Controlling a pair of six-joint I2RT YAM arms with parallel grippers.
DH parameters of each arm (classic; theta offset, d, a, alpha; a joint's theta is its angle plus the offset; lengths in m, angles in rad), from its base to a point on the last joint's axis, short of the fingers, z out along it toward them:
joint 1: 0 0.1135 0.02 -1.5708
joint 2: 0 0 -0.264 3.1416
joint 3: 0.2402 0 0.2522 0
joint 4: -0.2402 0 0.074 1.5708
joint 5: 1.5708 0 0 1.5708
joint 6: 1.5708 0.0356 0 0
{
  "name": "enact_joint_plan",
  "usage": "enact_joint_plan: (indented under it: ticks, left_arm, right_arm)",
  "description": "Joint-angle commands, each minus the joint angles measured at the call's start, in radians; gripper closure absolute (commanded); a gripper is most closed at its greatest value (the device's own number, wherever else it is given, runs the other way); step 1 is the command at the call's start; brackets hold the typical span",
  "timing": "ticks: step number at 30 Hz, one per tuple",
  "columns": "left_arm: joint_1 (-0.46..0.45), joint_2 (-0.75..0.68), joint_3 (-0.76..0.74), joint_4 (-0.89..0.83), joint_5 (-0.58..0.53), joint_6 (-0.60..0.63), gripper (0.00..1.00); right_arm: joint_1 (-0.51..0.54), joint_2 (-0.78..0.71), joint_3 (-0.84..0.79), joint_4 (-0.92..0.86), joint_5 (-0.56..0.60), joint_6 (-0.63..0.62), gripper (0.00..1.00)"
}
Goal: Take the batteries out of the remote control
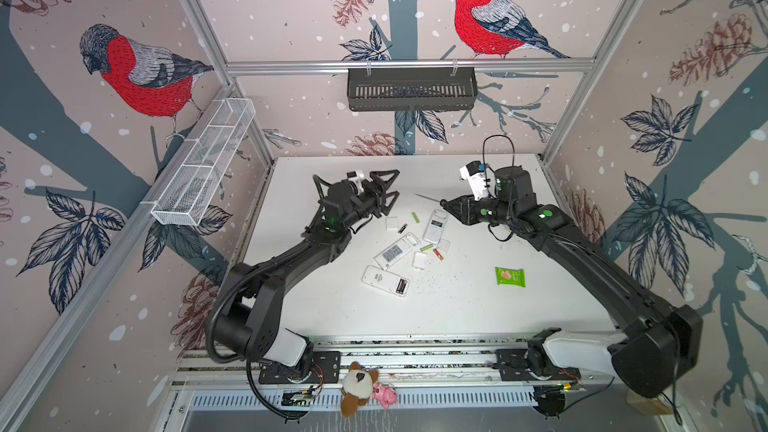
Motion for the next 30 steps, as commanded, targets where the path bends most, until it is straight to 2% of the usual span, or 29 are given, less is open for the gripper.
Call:
enact_joint_plan:
  ticks: [1,3,5,7,10,12,15,19,23,27,30]
  left_arm:
    - [0.058,-0.063,0.115,-0.564,-0.066,0.619,0.10]
    - [0.074,-0.085,0.183,-0.728,-0.143,0.863,0.07]
    - [0.069,-0.089,0.228,-0.841,-0.166,1.077,0.05]
    - [0.046,-0.089,0.257,-0.951,-0.202,1.247,0.05]
    - [-0.065,-0.082,0.274,-1.099,-0.264,1.464,0.06]
    - [-0.190,-0.081,0.254,-1.171,-0.337,1.593,0.07]
    - [-0.321,-0.081,0.194,-1.207,-0.370,1.705,0.08]
    - [-0.406,-0.079,0.101,-1.216,-0.341,1.848,0.08]
    - [-0.471,-0.060,0.012,-1.234,-0.381,1.988,0.07]
    - [-0.521,-0.010,-0.044,-1.185,-0.447,2.016,0.06]
    - [-0.578,0.046,-0.083,-1.092,-0.573,1.986,0.06]
  right_arm:
    - [-0.014,-0.037,0.026,-0.163,0.090,0.068,1.00]
    - [-0.016,-0.049,0.027,-0.225,0.099,0.075,1.00]
    - [-0.016,-0.060,0.017,-0.266,0.108,0.076,1.00]
    - [-0.018,-0.074,0.001,-0.283,0.115,0.069,0.99]
    - [-0.024,-0.085,-0.014,-0.289,0.112,0.065,0.99]
    - [-0.026,-0.081,-0.017,-0.286,0.111,0.060,0.99]
    - [-0.027,-0.071,-0.013,-0.278,0.104,0.051,0.99]
    - [-0.027,-0.056,0.001,-0.274,0.091,0.029,0.99]
    - [-0.027,-0.043,0.008,-0.275,0.090,0.009,0.99]
    - [-0.026,-0.048,-0.010,-0.260,0.086,0.010,0.99]
    - [-0.027,-0.060,-0.027,-0.244,0.085,0.018,0.99]
